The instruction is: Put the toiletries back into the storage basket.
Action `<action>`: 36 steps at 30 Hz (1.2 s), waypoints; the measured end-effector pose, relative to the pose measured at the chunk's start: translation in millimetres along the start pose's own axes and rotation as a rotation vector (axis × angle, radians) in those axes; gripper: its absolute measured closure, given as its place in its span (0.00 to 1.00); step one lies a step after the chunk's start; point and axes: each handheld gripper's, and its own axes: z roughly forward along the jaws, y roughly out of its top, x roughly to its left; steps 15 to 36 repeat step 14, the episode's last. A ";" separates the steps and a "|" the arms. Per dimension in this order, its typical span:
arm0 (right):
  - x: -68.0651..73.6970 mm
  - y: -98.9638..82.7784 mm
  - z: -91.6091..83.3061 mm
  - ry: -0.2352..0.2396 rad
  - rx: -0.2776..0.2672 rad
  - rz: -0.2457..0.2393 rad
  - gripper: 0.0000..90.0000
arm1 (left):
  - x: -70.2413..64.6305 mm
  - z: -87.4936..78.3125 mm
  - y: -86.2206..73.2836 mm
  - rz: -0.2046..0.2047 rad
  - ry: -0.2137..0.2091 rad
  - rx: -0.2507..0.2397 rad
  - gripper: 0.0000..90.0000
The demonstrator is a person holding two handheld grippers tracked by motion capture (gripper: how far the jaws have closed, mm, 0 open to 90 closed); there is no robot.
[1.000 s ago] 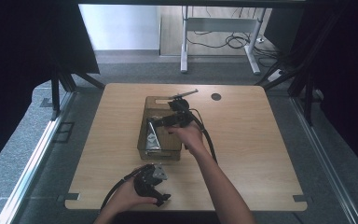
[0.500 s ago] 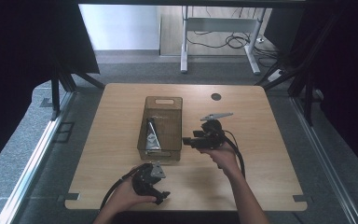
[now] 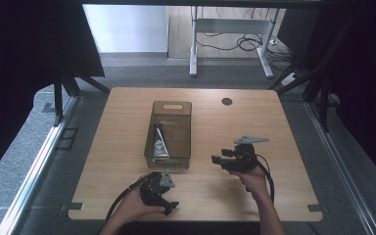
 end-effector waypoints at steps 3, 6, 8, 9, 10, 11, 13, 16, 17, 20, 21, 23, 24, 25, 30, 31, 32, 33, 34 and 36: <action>-5.1 -4.6 3.3 -0.008 0.016 -0.003 0.44 | 1.3 -0.4 -0.5 -0.003 0.003 -0.001 0.18; -7.3 -6.9 4.3 -0.019 0.029 -0.016 0.44 | 2.2 -1.3 -1.0 -0.005 0.005 -0.002 0.18; -7.3 -7.3 5.0 -0.019 0.026 -0.018 0.44 | 2.5 -1.8 -1.1 -0.007 0.007 -0.006 0.18; -6.6 -7.5 5.9 -0.021 0.025 -0.022 0.44 | 2.4 -1.9 -1.0 -0.006 0.006 -0.006 0.18; -6.4 -7.8 6.8 -0.023 0.025 -0.028 0.43 | 2.2 -2.0 -0.8 -0.005 0.006 -0.006 0.18; -6.0 -8.5 8.0 -0.028 0.034 -0.034 0.43 | 1.9 -2.0 -0.5 -0.005 0.006 -0.007 0.18; -6.8 -10.7 11.6 -0.044 0.052 -0.056 0.42 | 1.5 -1.7 -0.3 -0.002 0.001 -0.008 0.18; -7.7 -12.4 13.0 -0.056 0.058 -0.063 0.42 | 1.5 -1.2 -0.3 -0.002 0.000 -0.006 0.18; -7.7 -12.4 13.0 -0.056 0.058 -0.063 0.42 | 1.5 -1.2 -0.3 -0.002 0.000 -0.006 0.18; -7.7 -12.4 13.0 -0.056 0.058 -0.063 0.42 | 1.5 -1.2 -0.3 -0.002 0.000 -0.006 0.18; -7.7 -12.4 13.0 -0.056 0.058 -0.063 0.42 | 1.5 -1.2 -0.3 -0.002 0.000 -0.006 0.18; -7.7 -12.4 13.0 -0.056 0.058 -0.063 0.42 | 1.5 -1.2 -0.3 -0.002 0.000 -0.006 0.18; -7.7 -12.4 13.0 -0.056 0.058 -0.063 0.42 | 1.5 -1.2 -0.3 -0.002 0.000 -0.006 0.18; -7.7 -12.4 13.0 -0.056 0.058 -0.063 0.42 | 1.5 -1.2 -0.3 -0.002 0.000 -0.006 0.18; -7.7 -12.4 13.0 -0.056 0.058 -0.063 0.42 | 1.5 -1.2 -0.3 -0.002 0.000 -0.006 0.18; -7.7 -12.4 13.0 -0.056 0.058 -0.063 0.42 | 1.5 -1.2 -0.3 -0.002 0.000 -0.006 0.18; -7.7 -12.4 13.0 -0.056 0.058 -0.063 0.42 | 1.5 -1.2 -0.3 -0.002 0.000 -0.006 0.18; -7.7 -12.4 13.0 -0.056 0.058 -0.063 0.42 | 1.5 -1.2 -0.3 -0.002 0.000 -0.006 0.18; -7.7 -12.4 13.0 -0.056 0.058 -0.063 0.42 | 1.5 -1.2 -0.3 -0.002 0.000 -0.006 0.18; -7.7 -12.4 13.0 -0.056 0.058 -0.063 0.42 | 1.5 -1.2 -0.3 -0.002 0.000 -0.006 0.18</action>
